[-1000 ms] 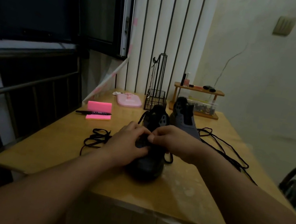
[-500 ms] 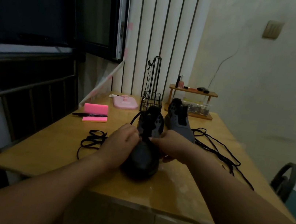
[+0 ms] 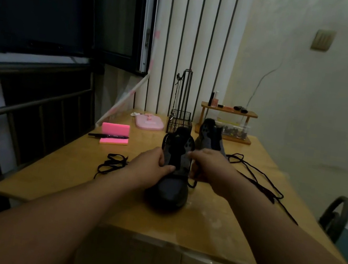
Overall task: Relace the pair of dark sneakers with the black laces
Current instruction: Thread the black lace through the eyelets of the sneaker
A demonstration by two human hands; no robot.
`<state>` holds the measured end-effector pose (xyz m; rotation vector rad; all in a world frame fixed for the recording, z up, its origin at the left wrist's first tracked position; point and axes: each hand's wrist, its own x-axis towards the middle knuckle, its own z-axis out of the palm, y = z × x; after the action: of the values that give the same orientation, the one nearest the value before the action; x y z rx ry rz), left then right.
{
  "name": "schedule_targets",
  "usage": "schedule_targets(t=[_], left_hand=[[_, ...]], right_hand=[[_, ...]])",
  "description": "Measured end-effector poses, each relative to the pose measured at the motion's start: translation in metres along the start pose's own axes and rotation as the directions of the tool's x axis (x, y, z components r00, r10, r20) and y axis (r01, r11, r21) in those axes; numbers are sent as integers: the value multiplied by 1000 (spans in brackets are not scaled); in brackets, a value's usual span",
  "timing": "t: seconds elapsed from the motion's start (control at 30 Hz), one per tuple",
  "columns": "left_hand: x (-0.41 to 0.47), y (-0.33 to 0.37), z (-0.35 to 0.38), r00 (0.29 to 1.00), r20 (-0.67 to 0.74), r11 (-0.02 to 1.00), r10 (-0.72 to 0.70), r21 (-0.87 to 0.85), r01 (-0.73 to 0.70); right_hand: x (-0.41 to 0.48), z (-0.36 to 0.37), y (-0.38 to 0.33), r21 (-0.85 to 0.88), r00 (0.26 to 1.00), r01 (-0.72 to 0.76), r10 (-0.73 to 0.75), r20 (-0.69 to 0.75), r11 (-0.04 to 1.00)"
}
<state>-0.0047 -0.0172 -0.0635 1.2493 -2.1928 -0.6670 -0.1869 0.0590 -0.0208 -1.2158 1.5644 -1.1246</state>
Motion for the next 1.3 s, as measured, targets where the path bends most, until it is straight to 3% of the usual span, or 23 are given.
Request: schedule_targets(t=[0.1, 0.2, 0.3, 0.37, 0.4, 0.43, 0.47, 0.53, 0.57, 0.63, 0.7, 0.77, 0.83, 0.9, 0.93, 0.97, 1.0, 1.07, 1.13, 1.2, 1.23, 1.3], left_hand=[[2, -2, 0, 999, 24, 999, -37, -31, 38], [2, -4, -1, 999, 40, 998, -32, -53, 35], [1, -5, 0, 998, 55, 995, -31, -88, 36], [2, -6, 1, 998, 51, 995, -40, -90, 44], [2, -6, 1, 998, 46, 996, -39, -83, 42], [2, -6, 1, 998, 44, 996, -38, -80, 42], [2, -6, 0, 998, 48, 996, -39, -83, 43], [2, -6, 0, 998, 57, 995, -39, -88, 44], [2, -7, 1, 998, 54, 995, -38, -86, 43], [2, -6, 1, 998, 45, 996, -36, -82, 39], [2, -6, 1, 999, 44, 996, -32, -84, 36], [2, -5, 1, 998, 49, 996, -25, -84, 29], [1, -5, 1, 998, 55, 996, -26, -86, 31], [0, -4, 1, 998, 49, 996, -27, -83, 31], [-1, -4, 2, 999, 45, 997, -25, -77, 28], [-1, -4, 2, 999, 43, 997, -23, -71, 26], [-1, -3, 2, 999, 43, 997, -22, -69, 25], [0, -2, 1, 998, 53, 997, -22, -72, 25], [1, -2, 1, 998, 57, 997, -15, -72, 19], [1, -3, 0, 998, 54, 997, -12, -72, 16], [1, -4, 1, 998, 54, 997, -14, -76, 18], [2, -6, 1, 998, 59, 996, -20, -91, 25]], right_hand=[[1, 13, 5, -449, 999, -50, 49, -16, 892], [7, 11, 9, -508, 1000, 0, 14, 23, 862], [4, 0, 7, -335, 992, 103, -73, 101, 936], [1, -10, 1, 30, 984, 178, -178, 13, 984], [0, -16, -4, 267, 983, 183, -173, -62, 946], [0, -20, -7, 421, 983, 179, -143, -116, 889], [3, -24, -8, 442, 983, 165, -110, -147, 882], [7, -22, -4, 89, 985, 79, -64, -158, 993], [7, -17, 0, -147, 991, 30, -49, -128, 989], [10, -9, 8, -475, 1000, 0, -7, -14, 880], [10, -3, 9, -585, 996, 78, -39, 80, 807], [6, -3, 3, -498, 985, 168, -124, 121, 850], [3, -9, -5, -123, 982, 184, -187, -10, 975], [3, -17, -12, 378, 983, 174, -134, -130, 909], [6, -20, -12, 447, 981, 173, -111, -162, 878], [10, -22, -12, 328, 975, 167, -106, -197, 930], [13, -22, -9, 77, 971, 131, -113, -210, 988], [16, -15, 2, -383, 989, 39, -90, -116, 923], [16, -9, 10, -561, 999, 36, -15, 43, 827], [12, -7, 10, -529, 990, 110, -47, 132, 842], [12, -8, 9, -426, 987, 149, -105, 124, 892], [11, -12, 4, -73, 980, 185, -189, -56, 980]])
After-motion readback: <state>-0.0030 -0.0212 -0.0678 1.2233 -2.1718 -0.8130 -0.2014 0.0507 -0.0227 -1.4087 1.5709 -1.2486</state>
